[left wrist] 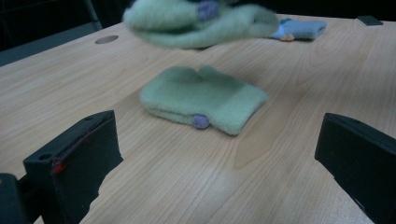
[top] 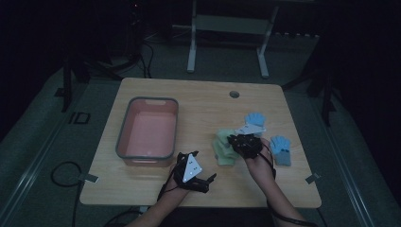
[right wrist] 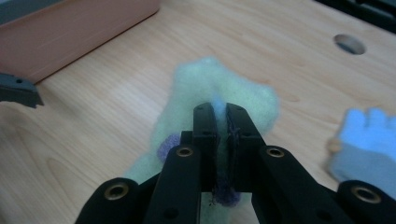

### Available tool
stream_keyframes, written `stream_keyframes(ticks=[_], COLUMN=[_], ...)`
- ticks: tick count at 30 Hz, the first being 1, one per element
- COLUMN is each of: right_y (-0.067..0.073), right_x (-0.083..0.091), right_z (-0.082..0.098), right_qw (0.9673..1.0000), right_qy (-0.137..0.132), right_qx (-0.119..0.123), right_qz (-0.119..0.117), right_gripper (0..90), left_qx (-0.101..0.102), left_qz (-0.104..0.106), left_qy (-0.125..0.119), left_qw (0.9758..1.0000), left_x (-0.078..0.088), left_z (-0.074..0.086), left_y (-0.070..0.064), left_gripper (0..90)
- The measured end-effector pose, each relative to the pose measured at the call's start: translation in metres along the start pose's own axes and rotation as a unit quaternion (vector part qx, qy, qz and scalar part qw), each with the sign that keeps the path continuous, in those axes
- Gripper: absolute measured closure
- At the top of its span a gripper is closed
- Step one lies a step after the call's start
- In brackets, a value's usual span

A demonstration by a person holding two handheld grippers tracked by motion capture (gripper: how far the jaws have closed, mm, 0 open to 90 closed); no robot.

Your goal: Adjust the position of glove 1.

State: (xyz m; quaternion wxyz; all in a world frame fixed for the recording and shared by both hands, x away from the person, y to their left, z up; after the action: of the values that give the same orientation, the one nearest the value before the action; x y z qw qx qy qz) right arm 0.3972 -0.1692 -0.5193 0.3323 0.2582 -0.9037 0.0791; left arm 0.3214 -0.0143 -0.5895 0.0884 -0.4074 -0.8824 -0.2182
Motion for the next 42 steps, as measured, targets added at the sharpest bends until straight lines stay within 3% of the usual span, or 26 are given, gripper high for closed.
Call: stream_keyframes(ticks=[7, 19, 29, 34, 37, 40, 42], right_y=[0.009, 0.007, 0.003, 0.003, 0.002, -0.001, -0.006], right_x=[-0.013, -0.030, -0.038, -0.027, -0.018, -0.012, -0.008], right_z=[0.010, 0.028, 0.040, 0.034, 0.028, 0.025, 0.023], right_qw=[0.9999, 0.9993, 0.9987, 0.9987, 0.9981, 0.9979, 0.9975], right_qy=[0.014, 0.036, 0.045, 0.030, 0.018, 0.014, 0.009], right_qx=[0.004, -0.002, -0.019, -0.022, -0.027, -0.022, -0.025], right_qz=[0.002, 0.002, -0.013, -0.035, -0.052, -0.059, -0.066], right_gripper=[83.6, 82.4, 78.5, 67.5, 63.5, 61.3, 60.8], left_qx=[0.000, -0.007, -0.017, 0.005, 0.004, -0.025, -0.032], left_qz=[0.001, 0.002, -0.007, 0.010, 0.016, 0.006, 0.012], left_qy=[-0.001, 0.002, 0.012, 0.002, 0.001, -0.004, -0.019], left_qw=[1.0000, 1.0000, 0.9998, 0.9999, 0.9999, 0.9997, 0.9992], left_x=[0.000, -0.001, -0.002, -0.001, -0.001, 0.001, 0.003], left_z=[0.000, 0.000, -0.001, 0.000, -0.001, -0.004, -0.007], left_y=[0.000, -0.002, -0.003, -0.001, -0.001, -0.003, -0.006], left_gripper=[0.2, 0.2, 0.2, 0.2, 0.2, 0.2, 0.2])
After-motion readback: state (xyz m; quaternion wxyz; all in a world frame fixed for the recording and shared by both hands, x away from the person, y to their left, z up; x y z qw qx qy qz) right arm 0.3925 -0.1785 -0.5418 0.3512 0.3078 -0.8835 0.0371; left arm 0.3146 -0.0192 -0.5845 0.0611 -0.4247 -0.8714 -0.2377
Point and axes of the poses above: each handheld gripper's, and its own axes: x roughly backward along the jaws, z roughly out of its underside, y roughly to its left, the point moved 6 cm from there along -x, roughly forward along the jaws, and after that the axes turned 12 degrees about -x, right-handed, at the moved point
